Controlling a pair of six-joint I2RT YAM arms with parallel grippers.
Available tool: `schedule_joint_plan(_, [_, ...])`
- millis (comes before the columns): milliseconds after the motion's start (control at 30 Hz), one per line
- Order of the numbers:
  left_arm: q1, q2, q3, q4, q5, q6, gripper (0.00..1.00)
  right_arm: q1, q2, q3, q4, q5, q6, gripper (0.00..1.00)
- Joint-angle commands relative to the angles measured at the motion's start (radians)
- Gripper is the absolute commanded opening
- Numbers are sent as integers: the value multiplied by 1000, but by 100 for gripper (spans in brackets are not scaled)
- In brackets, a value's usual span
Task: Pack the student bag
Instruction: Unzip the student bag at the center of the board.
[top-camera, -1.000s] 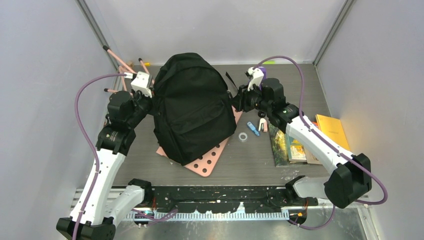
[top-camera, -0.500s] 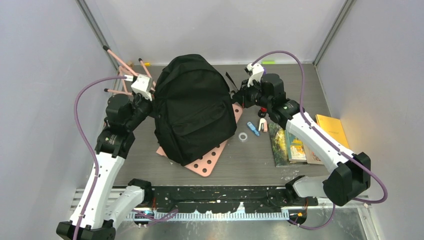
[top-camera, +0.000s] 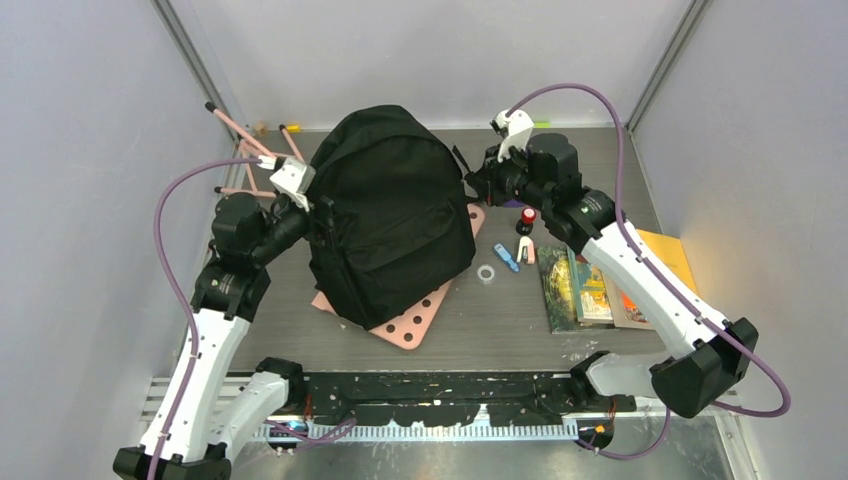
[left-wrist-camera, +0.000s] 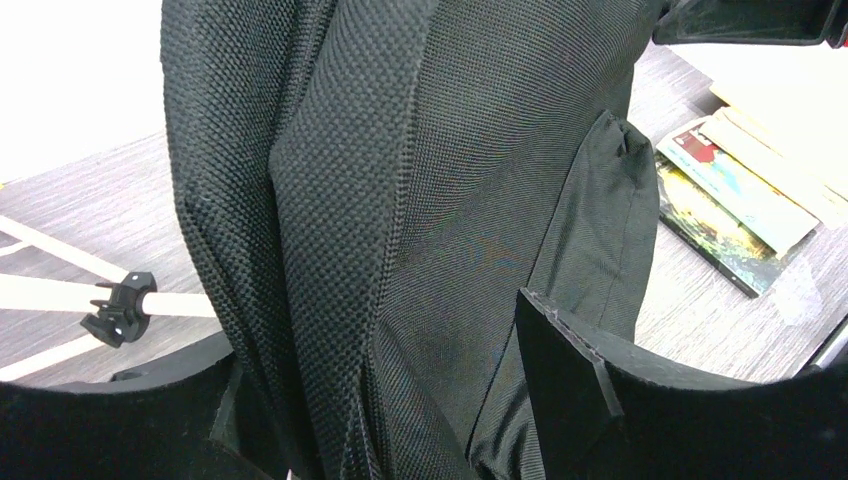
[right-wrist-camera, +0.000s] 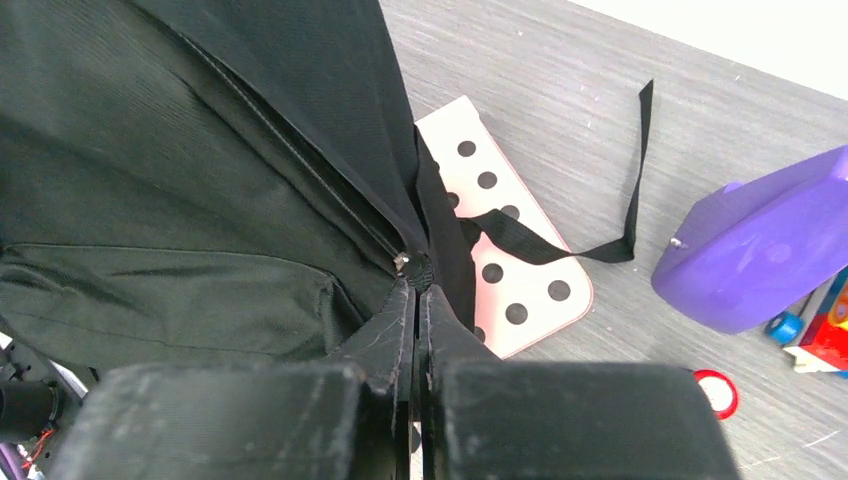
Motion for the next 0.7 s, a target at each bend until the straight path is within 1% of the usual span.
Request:
schedule_joint_plan(0, [2, -36, -5, 74, 47, -14, 73, 45, -6, 139, -48, 93, -60, 0])
schedule_joint_plan(133, [2, -37, -8, 85, 49, -13, 71, 86, 27, 214, -98, 193, -84, 0])
schedule_joint_plan(400, [2, -32, 14, 121, 19, -10, 71, 146, 106, 376, -151, 326, -106, 0])
schedule_joint_plan(667, [2, -4, 72, 114, 0, 4, 69, 171, 163, 522, -187, 343, -111, 0])
